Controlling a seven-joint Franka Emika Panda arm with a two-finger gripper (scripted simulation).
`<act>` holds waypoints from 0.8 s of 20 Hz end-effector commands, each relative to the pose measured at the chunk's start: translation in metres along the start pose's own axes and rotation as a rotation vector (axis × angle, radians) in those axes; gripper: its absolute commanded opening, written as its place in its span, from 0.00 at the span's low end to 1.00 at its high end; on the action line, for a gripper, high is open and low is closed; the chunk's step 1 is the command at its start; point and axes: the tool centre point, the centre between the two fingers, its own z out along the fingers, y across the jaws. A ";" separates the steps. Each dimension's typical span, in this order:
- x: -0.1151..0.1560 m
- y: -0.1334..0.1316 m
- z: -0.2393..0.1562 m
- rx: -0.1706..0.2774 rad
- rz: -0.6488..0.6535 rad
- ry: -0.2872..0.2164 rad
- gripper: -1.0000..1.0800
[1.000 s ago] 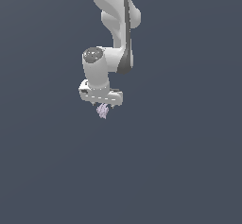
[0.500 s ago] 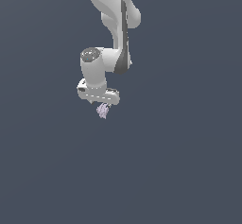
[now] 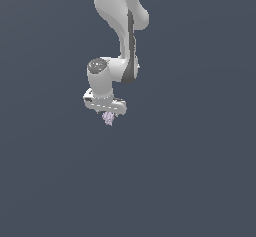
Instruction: Pick up the object and move it to a goal position.
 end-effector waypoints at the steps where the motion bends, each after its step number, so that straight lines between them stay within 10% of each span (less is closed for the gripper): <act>1: 0.000 0.000 0.010 0.000 0.000 0.000 0.96; 7: 0.000 0.000 0.020 0.000 0.001 0.001 0.96; 8: 0.000 0.000 0.020 0.000 0.001 0.001 0.00; 16: 0.000 0.000 0.020 0.000 0.001 0.001 0.00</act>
